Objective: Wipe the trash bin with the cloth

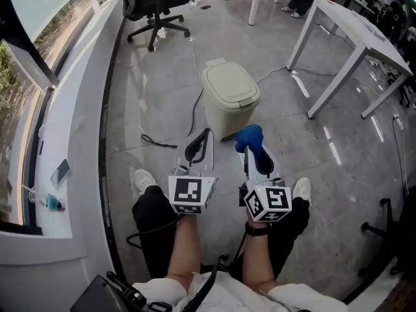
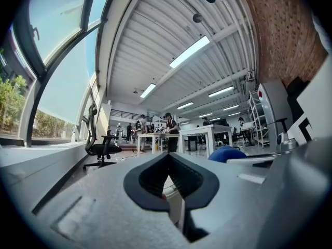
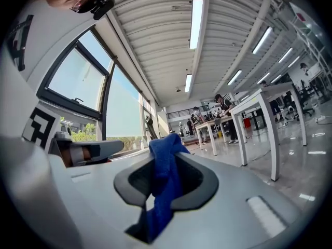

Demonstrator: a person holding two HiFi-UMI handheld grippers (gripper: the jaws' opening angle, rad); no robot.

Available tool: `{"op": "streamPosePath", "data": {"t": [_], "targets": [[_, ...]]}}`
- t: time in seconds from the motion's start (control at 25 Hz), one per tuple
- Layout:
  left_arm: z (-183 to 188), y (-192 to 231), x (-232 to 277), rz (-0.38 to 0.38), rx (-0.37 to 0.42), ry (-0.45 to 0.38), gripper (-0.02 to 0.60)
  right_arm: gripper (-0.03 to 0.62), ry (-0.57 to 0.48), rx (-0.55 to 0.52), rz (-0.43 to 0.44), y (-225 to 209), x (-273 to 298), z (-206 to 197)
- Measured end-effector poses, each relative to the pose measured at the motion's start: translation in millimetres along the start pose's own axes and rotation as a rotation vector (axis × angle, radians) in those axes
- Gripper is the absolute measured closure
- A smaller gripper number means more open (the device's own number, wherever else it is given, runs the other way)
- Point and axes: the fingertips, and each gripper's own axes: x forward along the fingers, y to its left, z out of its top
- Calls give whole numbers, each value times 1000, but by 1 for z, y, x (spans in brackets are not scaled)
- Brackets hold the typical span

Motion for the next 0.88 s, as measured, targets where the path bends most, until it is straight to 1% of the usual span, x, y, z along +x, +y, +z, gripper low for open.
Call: {"op": "streamPosePath", "data": {"t": [0.12,0.28,0.44,0.56,0.64,0.72,0.8,0.88], "targets": [[10,1,28,-47,-36,-20,584,536,-16,-4,-30,-11,20,17],[25,4,63,-123,-52,-42,584,536,-36,11,-50,-15,45,38],[41,3,86,-189,-33,-74,584,536,-56,10,-48,-11,62,57],[49,-2,98,-240,-12,-86,586,536,-73,45,-85,-15,61,66],[56,-2,104,-263,7,-97,586,536,-105,66,-122,-18,56,67],[58,0,106,-264,28,-96,586,536,-122,81,-160,-22,53,62],[57,3,108,-271,31,-95,586,536,-116,80,-194,-25,54,57],[49,7,111,-291,17,-88,586,536,-85,62,-222,-27,56,47]]}}
